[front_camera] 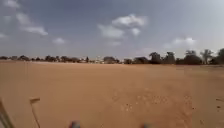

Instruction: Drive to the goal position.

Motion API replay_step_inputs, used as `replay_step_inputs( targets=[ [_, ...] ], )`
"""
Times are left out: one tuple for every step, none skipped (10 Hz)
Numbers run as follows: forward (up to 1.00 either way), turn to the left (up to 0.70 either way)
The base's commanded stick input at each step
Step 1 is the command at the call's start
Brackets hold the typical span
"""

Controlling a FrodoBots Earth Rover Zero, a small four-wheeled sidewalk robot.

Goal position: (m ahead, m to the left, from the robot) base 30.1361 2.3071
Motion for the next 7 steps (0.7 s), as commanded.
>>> replay_step_inputs(
  targets=[
    [1.00,0.00],
    [1.00,0.00],
    [1.00,0.00],
    [1.00,0.00],
    [1.00,0.00],
    [1.00,0.00],
    [1.00,0.00]
  ],
)
